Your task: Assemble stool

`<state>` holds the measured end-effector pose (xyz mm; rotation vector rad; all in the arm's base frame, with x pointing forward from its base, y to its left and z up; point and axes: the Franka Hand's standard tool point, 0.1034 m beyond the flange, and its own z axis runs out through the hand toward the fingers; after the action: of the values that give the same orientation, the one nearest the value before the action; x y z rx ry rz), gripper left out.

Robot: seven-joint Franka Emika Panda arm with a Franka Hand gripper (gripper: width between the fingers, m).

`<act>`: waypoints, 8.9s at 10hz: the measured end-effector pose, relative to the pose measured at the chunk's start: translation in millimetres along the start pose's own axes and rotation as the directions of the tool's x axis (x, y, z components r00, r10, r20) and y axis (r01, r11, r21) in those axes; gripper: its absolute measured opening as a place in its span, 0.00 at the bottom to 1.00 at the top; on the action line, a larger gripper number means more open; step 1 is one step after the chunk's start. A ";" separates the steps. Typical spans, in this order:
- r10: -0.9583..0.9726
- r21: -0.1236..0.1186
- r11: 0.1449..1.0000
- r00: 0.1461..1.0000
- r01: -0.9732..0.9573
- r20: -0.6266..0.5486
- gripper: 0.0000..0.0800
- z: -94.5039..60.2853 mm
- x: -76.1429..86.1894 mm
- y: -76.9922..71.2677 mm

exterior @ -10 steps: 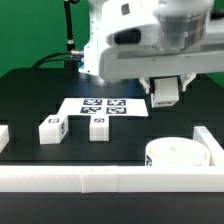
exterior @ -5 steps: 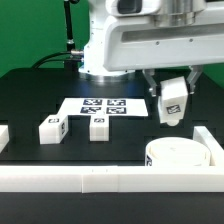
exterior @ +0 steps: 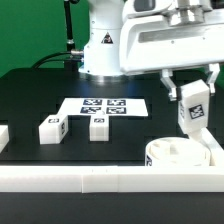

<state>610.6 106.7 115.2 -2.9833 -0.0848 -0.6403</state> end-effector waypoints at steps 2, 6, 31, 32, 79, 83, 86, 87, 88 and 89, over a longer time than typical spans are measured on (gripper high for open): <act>-0.079 -0.005 0.997 0.997 0.079 0.012 0.41 -1.7 8.3 -12.4; -0.206 -0.008 0.979 0.979 0.206 0.010 0.41 1.0 3.8 -17.4; -0.448 -0.042 0.894 0.893 0.446 -0.044 0.62 24.3 -19.5 -13.4; -0.448 -0.042 0.894 0.893 0.446 -0.044 0.77 24.2 -19.4 -13.5; -0.720 0.249 0.678 0.557 0.692 0.413 0.42 21.2 -26.7 -5.1; -0.417 0.081 0.898 0.776 0.433 0.474 0.42 21.5 -27.2 -7.0; 0.018 -0.086 0.996 0.908 0.020 0.418 0.42 22.4 -29.4 -8.8; 0.154 -0.125 0.986 0.909 -0.114 0.387 0.42 23.5 -28.6 -10.0; 0.280 -0.151 0.959 0.891 -0.240 0.357 0.42 23.9 -28.2 -11.1; 0.447 -0.180 0.895 0.837 -0.409 0.316 0.42 24.9 -27.1 -12.6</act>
Offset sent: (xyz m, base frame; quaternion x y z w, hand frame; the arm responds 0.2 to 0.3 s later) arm 0.0000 0.0000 0.0000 0.0000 0.0000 0.0000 1.0000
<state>595.2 120.7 82.5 -3.0155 0.5995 -0.0572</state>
